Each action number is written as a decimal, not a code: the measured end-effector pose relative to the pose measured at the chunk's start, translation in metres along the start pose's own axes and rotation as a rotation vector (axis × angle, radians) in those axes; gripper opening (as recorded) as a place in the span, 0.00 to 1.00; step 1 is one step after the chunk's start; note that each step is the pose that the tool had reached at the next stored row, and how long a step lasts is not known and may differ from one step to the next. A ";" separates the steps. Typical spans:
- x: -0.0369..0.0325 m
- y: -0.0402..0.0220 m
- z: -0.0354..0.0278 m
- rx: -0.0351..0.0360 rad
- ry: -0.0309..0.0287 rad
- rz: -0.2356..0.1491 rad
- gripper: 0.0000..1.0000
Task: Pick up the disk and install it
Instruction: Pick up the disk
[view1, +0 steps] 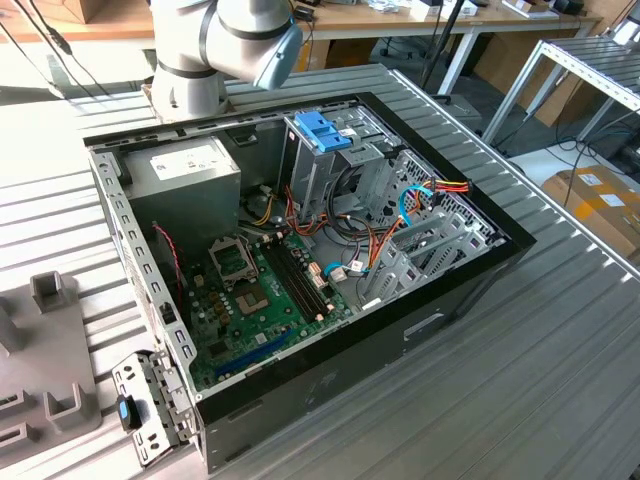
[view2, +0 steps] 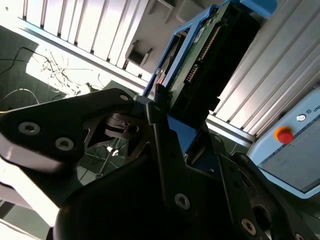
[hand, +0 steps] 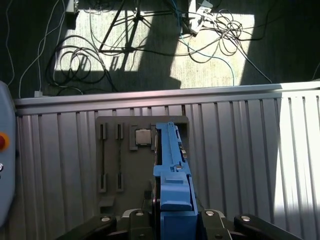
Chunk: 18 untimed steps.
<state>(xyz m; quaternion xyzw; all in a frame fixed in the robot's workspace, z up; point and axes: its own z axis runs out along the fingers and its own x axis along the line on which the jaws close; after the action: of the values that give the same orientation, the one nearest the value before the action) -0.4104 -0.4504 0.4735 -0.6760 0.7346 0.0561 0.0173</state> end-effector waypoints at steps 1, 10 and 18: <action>0.0010 -0.0017 -0.0001 -0.0004 0.0004 0.000 0.37; 0.0044 -0.0080 0.0002 -0.0007 0.0019 0.000 0.37; 0.0059 -0.0123 0.0007 -0.0005 0.0041 0.000 0.37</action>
<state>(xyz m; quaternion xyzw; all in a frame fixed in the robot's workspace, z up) -0.3987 -0.4572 0.4715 -0.6760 0.7347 0.0549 0.0156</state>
